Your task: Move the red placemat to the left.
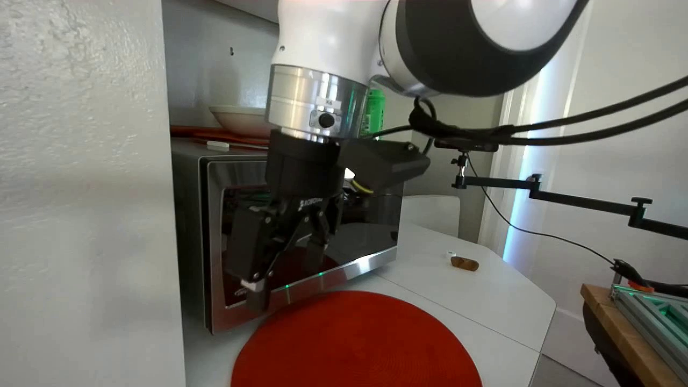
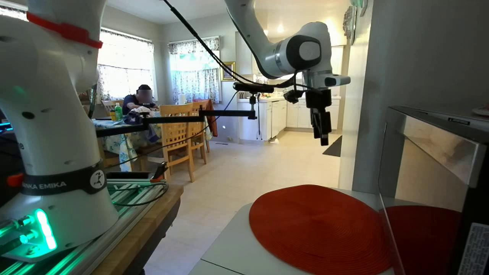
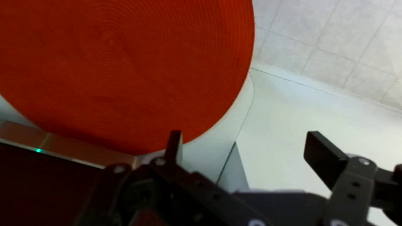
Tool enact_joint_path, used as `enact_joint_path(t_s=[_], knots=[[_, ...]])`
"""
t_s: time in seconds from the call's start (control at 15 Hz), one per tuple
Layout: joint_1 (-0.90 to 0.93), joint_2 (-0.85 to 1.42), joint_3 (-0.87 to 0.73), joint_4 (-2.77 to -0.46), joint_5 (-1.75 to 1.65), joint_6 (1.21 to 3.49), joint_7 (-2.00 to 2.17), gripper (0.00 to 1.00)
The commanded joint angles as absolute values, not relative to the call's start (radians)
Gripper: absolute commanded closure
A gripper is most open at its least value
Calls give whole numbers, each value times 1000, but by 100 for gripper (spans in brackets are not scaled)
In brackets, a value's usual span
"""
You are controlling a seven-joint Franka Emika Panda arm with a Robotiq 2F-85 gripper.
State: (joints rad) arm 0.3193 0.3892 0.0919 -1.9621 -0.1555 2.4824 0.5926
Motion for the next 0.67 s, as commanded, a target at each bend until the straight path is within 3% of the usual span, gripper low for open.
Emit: enact_joint_path(t_s=[0.0, 0.6], knots=[[314, 320, 95, -1976, -120, 2312, 567, 0], [308, 269, 109, -1959, -146, 2146, 595, 0]])
